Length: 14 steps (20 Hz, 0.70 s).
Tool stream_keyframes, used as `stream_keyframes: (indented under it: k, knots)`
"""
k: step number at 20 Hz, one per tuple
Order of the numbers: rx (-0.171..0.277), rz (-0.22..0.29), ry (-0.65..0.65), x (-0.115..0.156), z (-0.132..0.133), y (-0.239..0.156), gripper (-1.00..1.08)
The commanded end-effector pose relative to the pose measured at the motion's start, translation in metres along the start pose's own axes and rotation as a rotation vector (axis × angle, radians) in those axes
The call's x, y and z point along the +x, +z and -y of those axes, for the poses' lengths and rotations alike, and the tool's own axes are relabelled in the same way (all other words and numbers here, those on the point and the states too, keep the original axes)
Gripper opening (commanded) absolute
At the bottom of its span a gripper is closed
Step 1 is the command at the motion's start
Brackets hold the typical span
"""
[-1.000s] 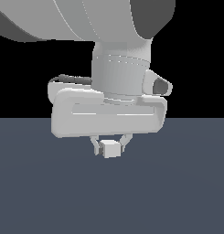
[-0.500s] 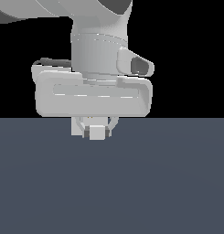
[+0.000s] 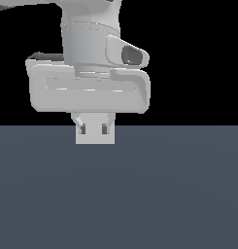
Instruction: Plug the charger into the wall socket.
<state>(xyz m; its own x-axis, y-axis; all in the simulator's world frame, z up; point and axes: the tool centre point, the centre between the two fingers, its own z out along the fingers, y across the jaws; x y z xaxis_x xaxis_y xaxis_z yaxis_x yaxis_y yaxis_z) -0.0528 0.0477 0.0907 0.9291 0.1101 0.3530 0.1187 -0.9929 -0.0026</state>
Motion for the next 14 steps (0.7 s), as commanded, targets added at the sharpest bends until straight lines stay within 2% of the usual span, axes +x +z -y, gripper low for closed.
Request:
stream_keyframes:
  k: [1,14]
  knots:
    - [-0.007,0.001,0.016,0.0028,0.0022,-0.0028,-1.00]
    - [-0.020,0.004,0.045,0.0082,0.0068,-0.0075,-1.00]
